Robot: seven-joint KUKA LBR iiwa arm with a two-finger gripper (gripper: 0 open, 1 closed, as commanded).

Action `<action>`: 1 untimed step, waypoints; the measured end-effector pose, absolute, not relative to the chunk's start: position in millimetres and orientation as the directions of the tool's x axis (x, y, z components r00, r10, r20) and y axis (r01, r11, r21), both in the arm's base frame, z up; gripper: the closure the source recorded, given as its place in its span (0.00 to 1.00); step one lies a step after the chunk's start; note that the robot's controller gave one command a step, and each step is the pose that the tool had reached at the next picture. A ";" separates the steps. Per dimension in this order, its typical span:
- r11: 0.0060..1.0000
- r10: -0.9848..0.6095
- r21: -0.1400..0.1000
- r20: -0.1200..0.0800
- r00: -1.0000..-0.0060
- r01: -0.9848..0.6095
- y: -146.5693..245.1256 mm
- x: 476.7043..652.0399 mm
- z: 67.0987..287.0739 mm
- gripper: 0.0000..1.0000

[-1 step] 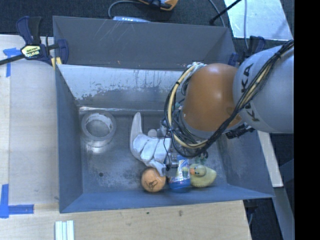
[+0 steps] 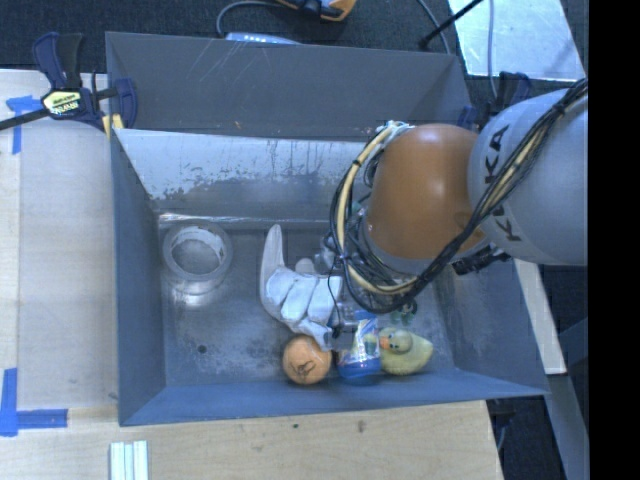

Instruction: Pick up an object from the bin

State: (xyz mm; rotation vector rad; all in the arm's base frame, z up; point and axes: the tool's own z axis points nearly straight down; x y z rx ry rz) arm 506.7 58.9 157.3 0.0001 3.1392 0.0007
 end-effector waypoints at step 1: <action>0.998 -0.059 -0.001 -0.007 -0.998 -0.059 65.5 515.6 130.1 0.00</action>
Offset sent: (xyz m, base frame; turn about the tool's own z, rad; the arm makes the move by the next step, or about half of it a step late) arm 0.0267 0.0278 -0.0873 -0.0377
